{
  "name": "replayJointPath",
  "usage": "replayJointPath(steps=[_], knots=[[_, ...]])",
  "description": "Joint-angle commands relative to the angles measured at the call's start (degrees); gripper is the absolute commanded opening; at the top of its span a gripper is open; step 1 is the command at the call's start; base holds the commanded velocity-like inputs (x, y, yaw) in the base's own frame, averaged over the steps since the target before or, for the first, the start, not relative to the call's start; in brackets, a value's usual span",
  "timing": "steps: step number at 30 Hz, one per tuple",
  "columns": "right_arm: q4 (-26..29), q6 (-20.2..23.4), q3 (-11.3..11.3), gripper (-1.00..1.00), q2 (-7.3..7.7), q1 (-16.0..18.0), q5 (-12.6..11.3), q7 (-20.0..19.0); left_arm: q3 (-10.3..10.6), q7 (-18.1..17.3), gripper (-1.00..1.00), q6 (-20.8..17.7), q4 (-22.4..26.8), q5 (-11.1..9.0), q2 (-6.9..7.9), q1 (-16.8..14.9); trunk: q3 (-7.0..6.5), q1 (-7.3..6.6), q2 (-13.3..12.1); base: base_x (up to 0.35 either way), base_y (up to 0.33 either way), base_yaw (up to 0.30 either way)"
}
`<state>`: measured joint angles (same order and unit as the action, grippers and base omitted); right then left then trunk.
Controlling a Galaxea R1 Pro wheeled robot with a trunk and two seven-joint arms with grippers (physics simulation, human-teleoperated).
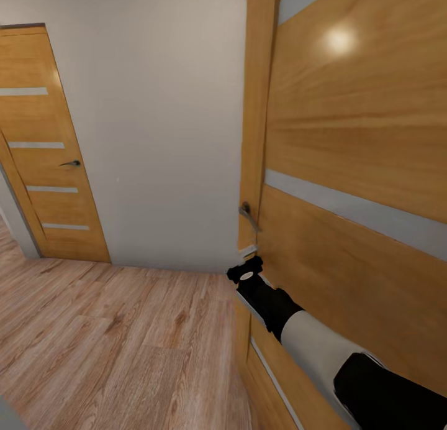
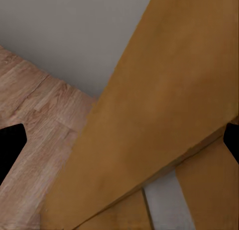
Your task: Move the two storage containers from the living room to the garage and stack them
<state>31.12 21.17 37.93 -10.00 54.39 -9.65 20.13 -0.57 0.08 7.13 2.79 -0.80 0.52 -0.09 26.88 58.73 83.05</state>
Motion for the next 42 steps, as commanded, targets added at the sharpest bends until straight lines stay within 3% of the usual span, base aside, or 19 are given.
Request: replayJointPath(steps=[1, 7, 16, 25, 30, 42], knots=[[-1.04, 0.07, 0.18, 1.00, 0.00, 0.16, -0.33, 0.73, -0.05, 0.01, 1.00, 0.16, 0.02, -0.08, 0.00, 0.00, 0.06, 0.00, 0.03, 0.000, 0.000, 0.000], [-7.13, -3.31, 0.13, 1.00, 0.00, 1.18, -0.28, 0.98, -0.05, 0.01, 1.00, 0.16, 0.02, -0.08, 0.00, 0.00, 0.06, 0.00, 0.03, 0.000, 0.000, 0.000], [-8.50, -4.84, -0.02, 1.00, 0.00, 2.16, -0.28, 2.75, -0.05, 0.01, 1.00, 0.16, 0.02, -0.07, 0.00, 0.00, 0.06, 0.00, 0.03, 0.000, 0.000, 0.000], [-12.22, -7.79, -3.10, 1.00, 0.00, 5.69, -0.29, 4.62, -0.05, 0.01, 1.00, 0.16, 0.02, -0.07, 0.00, 0.00, 0.06, 0.00, 0.03, 0.000, 0.000, 0.000], [-14.96, -8.36, -3.61, 1.00, 0.31, 7.85, -0.35, 4.84, -0.05, 0.01, 1.00, 0.16, 0.02, -0.06, 0.00, 0.00, 0.06, 0.00, 0.03, 0.000, 0.000, 0.000], [-15.99, -8.51, -3.81, 1.00, 7.40, 10.59, -0.45, 4.92, -0.05, 0.01, 1.00, 0.16, 0.04, -0.05, 0.00, 0.00, 0.06, 0.00, 0.03, 0.000, 0.000, 0.000]])
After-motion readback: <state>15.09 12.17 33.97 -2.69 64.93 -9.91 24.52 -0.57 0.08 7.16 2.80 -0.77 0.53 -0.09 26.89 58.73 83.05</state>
